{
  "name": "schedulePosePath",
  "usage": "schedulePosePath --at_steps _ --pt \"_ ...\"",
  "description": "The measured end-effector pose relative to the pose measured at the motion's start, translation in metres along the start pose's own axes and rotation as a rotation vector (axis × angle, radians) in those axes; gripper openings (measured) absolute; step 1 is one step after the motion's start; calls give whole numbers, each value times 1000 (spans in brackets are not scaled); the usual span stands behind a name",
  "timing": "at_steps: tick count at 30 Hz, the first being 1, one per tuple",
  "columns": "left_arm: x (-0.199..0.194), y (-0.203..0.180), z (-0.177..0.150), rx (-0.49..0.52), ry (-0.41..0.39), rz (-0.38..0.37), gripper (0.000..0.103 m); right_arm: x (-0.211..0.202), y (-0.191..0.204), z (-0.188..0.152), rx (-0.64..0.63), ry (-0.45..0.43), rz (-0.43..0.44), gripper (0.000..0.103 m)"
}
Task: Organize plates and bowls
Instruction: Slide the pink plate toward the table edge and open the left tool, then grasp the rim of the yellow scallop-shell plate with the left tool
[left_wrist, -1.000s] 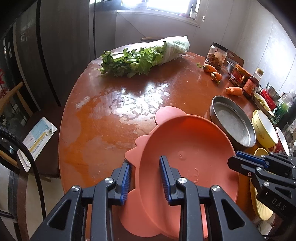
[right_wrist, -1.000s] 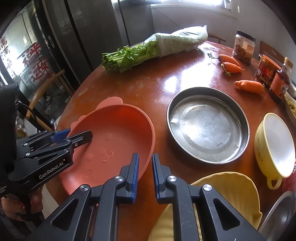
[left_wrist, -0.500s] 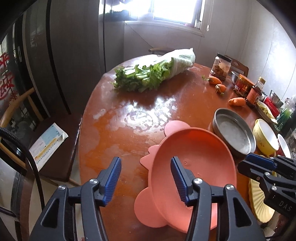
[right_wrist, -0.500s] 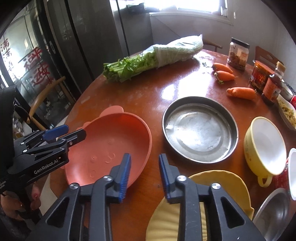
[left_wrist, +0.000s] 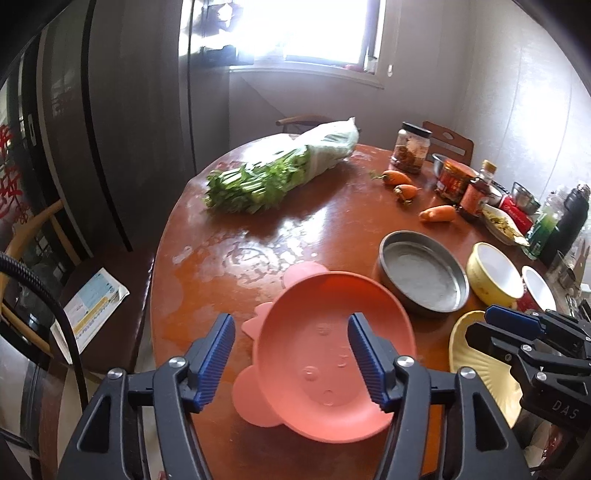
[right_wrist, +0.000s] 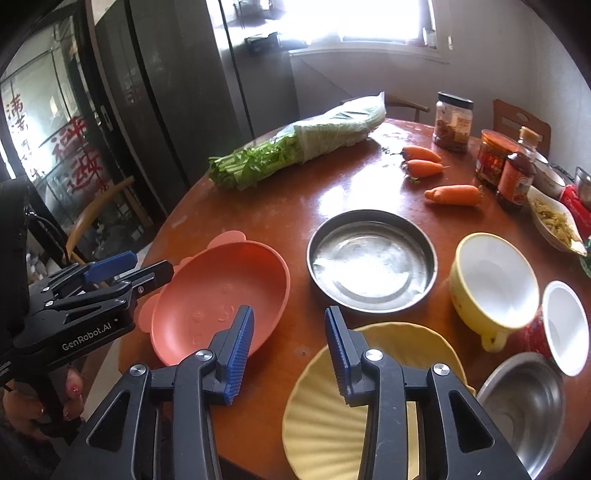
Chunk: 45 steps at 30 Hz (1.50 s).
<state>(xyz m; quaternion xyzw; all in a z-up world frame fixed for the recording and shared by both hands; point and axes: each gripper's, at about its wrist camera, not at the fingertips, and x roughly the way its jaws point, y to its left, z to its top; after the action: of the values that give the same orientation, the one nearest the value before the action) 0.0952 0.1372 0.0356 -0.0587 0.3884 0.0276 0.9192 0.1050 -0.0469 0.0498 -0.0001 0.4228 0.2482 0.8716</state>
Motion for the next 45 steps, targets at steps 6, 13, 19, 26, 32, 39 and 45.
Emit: schedulePosePath --at_steps 6,13,19,26,32,39,45 --pt "-8 -20 -3 34 -3 -29 65 -24 -9 -13 18 -25 -9 47" --pt "-12 -45 -9 74 11 -69 65 -48 -18 -33 37 -41 -17 48" --pt "-8 -64 -13 102 33 -101 65 -64 -28 -57 58 -39 -27 49" --pt "-1 -92 -24 150 60 -122 65 -74 -36 -81 88 -26 -46 49" --pt "10 -108 -31 184 87 -134 65 -74 -38 -102 116 -5 -64 49" --pt "24 -124 -37 239 118 -143 65 -73 -52 -119 220 -22 -79 49" --pt "35 -135 -40 264 143 -151 65 -71 -58 -124 274 -28 -87 49"
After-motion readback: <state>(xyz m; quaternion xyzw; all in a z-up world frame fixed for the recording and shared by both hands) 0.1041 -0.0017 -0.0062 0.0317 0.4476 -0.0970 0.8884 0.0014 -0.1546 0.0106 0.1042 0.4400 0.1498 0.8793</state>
